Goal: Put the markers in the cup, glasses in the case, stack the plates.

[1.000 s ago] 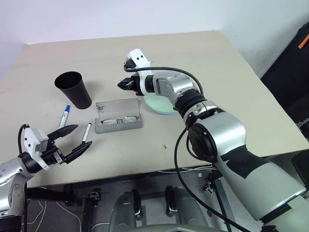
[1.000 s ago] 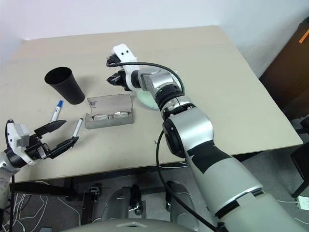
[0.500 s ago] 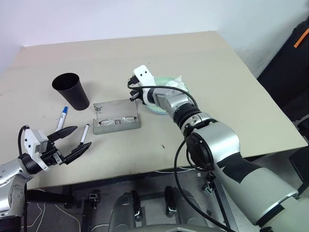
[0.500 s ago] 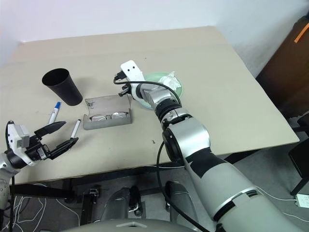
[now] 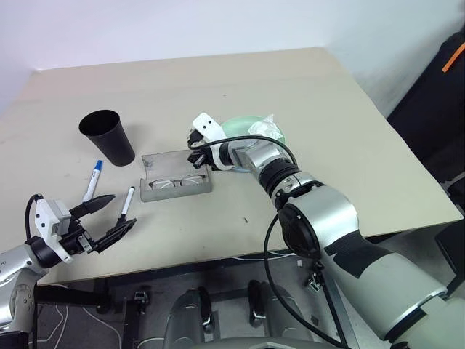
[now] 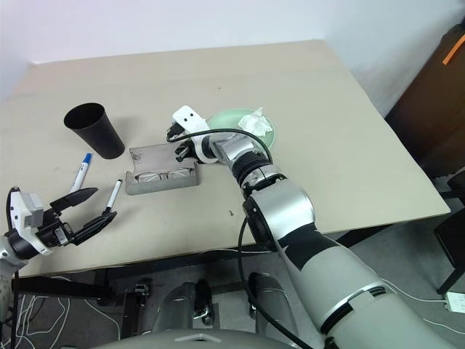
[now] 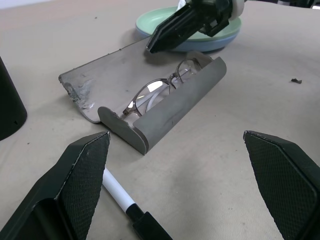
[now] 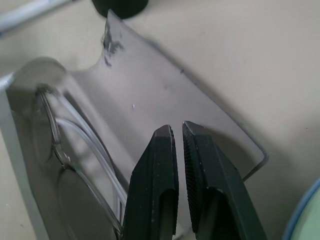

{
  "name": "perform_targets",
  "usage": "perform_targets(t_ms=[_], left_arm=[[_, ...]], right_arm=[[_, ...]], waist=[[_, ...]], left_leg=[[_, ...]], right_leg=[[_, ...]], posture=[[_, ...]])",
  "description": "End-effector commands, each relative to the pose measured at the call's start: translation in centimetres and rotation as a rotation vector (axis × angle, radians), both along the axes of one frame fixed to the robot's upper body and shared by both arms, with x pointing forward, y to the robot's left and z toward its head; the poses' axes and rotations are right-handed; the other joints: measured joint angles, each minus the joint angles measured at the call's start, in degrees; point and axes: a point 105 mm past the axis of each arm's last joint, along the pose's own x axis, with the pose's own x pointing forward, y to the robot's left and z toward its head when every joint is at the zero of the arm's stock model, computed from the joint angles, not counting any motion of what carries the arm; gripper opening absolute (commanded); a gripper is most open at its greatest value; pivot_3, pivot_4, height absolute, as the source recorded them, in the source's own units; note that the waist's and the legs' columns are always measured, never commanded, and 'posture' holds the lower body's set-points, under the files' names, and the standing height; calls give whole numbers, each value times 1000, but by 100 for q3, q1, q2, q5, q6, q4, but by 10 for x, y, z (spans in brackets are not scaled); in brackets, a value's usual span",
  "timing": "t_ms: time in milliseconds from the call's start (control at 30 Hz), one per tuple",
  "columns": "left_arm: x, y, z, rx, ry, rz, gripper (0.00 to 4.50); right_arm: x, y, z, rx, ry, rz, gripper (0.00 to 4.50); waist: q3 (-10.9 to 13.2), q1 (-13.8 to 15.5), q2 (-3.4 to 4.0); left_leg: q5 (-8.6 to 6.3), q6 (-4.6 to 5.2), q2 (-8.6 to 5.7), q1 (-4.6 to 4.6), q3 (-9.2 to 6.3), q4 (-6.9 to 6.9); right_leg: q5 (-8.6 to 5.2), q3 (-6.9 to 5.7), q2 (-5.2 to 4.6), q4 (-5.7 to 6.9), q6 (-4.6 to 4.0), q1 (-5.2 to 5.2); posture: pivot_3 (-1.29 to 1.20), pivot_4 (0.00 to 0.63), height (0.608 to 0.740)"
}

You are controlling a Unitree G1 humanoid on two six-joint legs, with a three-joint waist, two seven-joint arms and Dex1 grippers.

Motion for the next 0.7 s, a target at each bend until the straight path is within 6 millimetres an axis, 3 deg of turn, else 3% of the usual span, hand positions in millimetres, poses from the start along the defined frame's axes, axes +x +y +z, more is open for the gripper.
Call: perform_targets(t_ms=[33, 133, 333, 700], left_arm=[[1, 1, 12, 28, -53, -4, 4500], [2, 2, 12, 28, -54, -3, 4500], [2, 4, 12, 26, -56, 3, 4500], [-1, 5, 10, 34, -55, 11, 4500]], right_arm=[[7, 3, 32, 53, -92, -10, 364], [9, 0, 32, 56, -81, -29, 984], [13, -4, 29, 66, -49, -81, 2955], [9, -7, 12, 15, -23, -57, 2955]], waist=[[0, -1, 0], [0, -2, 0], [0, -2, 0], [0, -3, 0]], left_leg=[[0, 0, 0, 0, 0, 0], [0, 0, 0, 0, 0, -2], [0, 0, 0, 0, 1, -4], [0, 0, 0, 0, 1, -3]], right_leg=[[0, 0, 0, -1, 0, 0], [0, 1, 0, -1, 0, -1], [-1, 2, 0, -2, 0, -3], [-2, 2, 0, -2, 3, -3]], posture=[[0, 150, 740], [0, 150, 740], [0, 150, 740], [0, 150, 740]])
